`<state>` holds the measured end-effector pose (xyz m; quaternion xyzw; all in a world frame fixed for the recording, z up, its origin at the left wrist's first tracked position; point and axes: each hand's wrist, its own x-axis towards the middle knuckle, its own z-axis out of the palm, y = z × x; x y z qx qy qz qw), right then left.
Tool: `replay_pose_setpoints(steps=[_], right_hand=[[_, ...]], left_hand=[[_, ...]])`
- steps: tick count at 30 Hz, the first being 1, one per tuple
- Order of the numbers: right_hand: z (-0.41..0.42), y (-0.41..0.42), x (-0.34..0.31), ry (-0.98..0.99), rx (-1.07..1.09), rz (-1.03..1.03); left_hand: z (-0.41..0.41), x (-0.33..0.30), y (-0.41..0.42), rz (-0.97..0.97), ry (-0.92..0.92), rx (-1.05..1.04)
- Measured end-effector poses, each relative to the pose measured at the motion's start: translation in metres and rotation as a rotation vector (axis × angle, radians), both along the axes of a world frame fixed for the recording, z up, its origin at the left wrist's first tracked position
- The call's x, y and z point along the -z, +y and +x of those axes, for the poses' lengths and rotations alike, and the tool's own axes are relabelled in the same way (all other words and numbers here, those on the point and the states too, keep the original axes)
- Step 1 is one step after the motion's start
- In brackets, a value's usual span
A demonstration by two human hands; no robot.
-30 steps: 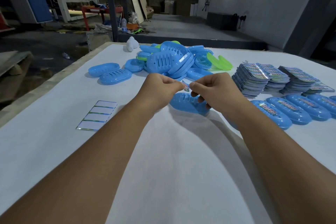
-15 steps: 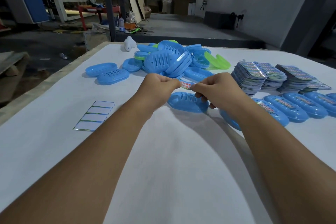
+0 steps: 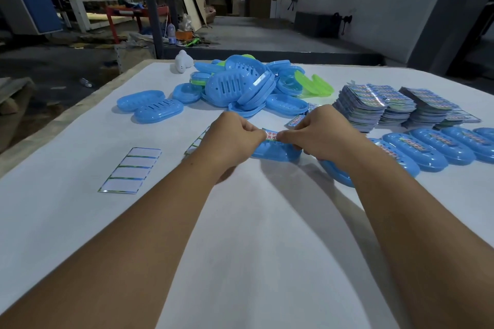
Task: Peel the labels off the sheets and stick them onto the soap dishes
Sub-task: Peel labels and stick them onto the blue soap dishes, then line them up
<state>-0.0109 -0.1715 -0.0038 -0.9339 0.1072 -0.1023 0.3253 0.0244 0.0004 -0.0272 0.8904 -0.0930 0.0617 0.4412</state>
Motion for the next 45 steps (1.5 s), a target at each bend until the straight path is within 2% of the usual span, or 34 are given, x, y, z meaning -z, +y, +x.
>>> replay_pose_setpoints(steps=[16,29,36,45], right_hand=[[0.009,0.003,0.009,-0.066,-0.003,-0.162],[0.01,0.017,0.011,-0.096,0.055,-0.358],[0.014,0.013,0.012,-0.09,0.053,-0.453],[0.014,0.008,0.013,-0.066,0.046,-0.432]], left_hand=[[-0.001,0.0,-0.003,0.173,-0.038,-0.048],[-0.003,0.001,-0.016,0.463,-0.252,-0.185],[-0.003,0.001,-0.016,0.429,-0.252,-0.175],[-0.001,0.004,-0.014,0.388,-0.267,-0.179]])
